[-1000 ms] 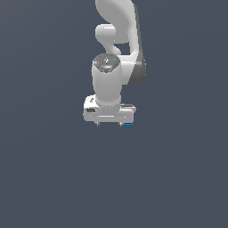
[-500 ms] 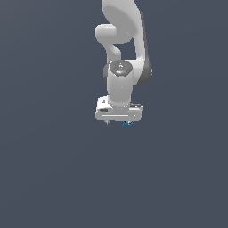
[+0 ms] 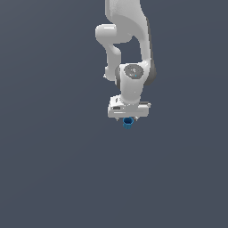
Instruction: Pick up the object and move it to a goal position.
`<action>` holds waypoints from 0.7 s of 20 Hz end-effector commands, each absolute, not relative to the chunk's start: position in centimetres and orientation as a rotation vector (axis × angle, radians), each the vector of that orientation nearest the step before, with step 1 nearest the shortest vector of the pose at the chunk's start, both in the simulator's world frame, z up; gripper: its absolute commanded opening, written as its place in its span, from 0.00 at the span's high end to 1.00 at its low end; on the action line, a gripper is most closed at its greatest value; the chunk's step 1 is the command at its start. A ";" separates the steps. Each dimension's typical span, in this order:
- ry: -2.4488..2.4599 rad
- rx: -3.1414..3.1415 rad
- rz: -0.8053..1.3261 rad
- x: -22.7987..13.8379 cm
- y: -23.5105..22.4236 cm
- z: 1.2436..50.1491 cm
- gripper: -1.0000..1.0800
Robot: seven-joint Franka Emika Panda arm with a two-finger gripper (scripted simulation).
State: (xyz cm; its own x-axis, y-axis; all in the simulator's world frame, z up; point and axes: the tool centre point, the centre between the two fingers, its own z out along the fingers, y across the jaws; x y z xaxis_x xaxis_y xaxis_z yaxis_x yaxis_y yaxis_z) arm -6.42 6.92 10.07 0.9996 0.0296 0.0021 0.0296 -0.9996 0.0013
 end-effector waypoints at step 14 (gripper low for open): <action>0.063 3.141 -0.001 -8.1 8.2 7.9 0.04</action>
State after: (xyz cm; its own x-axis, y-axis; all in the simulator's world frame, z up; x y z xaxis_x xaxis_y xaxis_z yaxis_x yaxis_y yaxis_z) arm -8.01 8.15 8.35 0.9992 0.0400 0.0003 0.0400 -0.9992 0.0000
